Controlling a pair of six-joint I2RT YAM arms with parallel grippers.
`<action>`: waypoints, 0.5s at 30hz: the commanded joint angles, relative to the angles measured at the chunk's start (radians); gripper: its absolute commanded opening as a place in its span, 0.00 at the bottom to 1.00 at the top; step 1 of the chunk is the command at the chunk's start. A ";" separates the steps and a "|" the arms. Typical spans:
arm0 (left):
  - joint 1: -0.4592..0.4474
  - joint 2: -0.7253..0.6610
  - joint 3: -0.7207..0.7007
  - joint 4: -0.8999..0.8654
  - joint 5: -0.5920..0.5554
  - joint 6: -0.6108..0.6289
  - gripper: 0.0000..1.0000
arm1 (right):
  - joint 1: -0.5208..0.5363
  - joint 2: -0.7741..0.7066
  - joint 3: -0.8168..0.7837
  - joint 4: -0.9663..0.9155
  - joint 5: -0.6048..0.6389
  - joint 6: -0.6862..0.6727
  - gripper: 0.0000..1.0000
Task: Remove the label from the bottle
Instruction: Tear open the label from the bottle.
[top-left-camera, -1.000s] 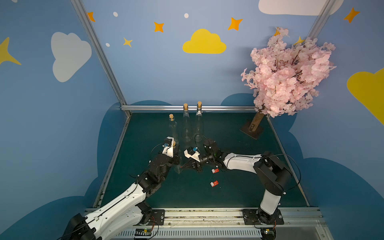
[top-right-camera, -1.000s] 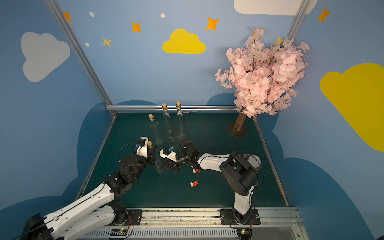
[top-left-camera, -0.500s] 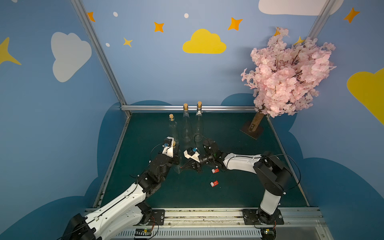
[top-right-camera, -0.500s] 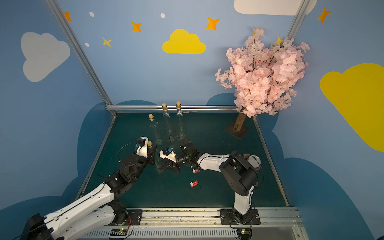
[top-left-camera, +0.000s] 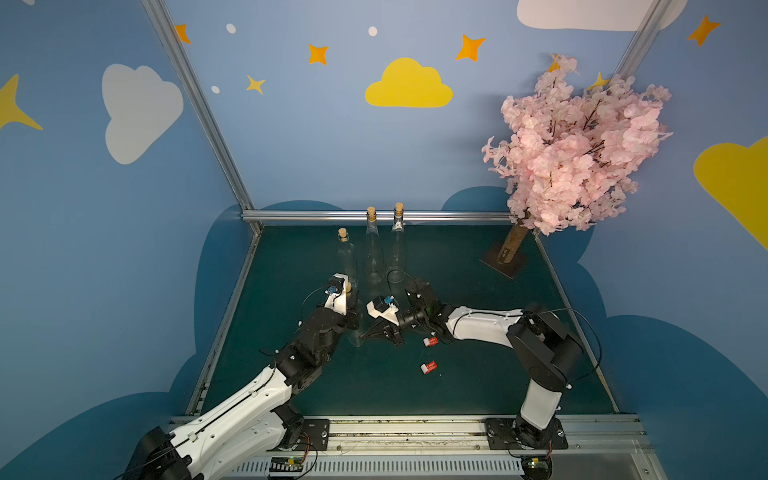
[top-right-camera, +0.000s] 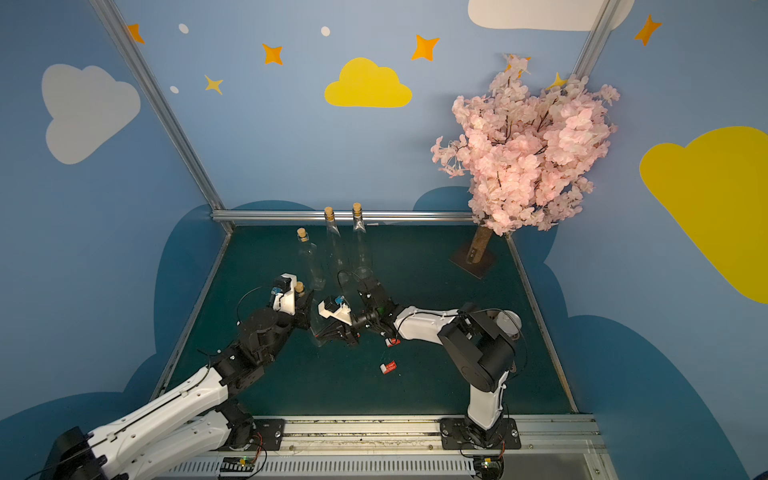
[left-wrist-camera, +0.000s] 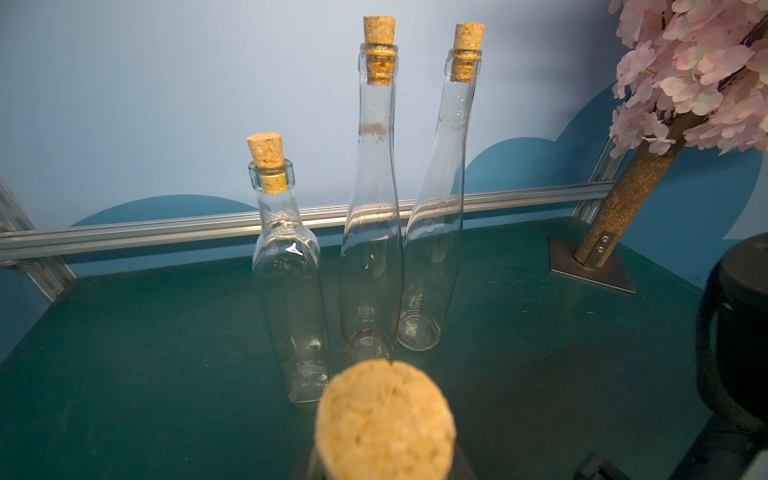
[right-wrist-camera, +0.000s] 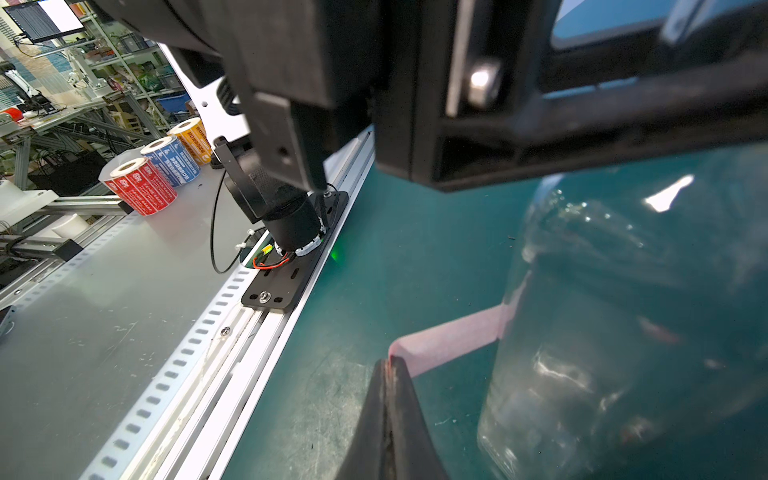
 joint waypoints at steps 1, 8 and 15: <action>0.002 -0.004 -0.024 -0.025 -0.022 0.008 0.03 | 0.011 -0.032 0.027 -0.027 -0.033 -0.004 0.00; 0.000 -0.003 -0.026 -0.023 -0.025 0.006 0.03 | 0.013 -0.032 0.028 -0.028 -0.033 -0.003 0.00; -0.001 -0.004 -0.026 -0.025 -0.026 0.007 0.03 | 0.018 -0.032 0.032 -0.030 -0.033 -0.003 0.00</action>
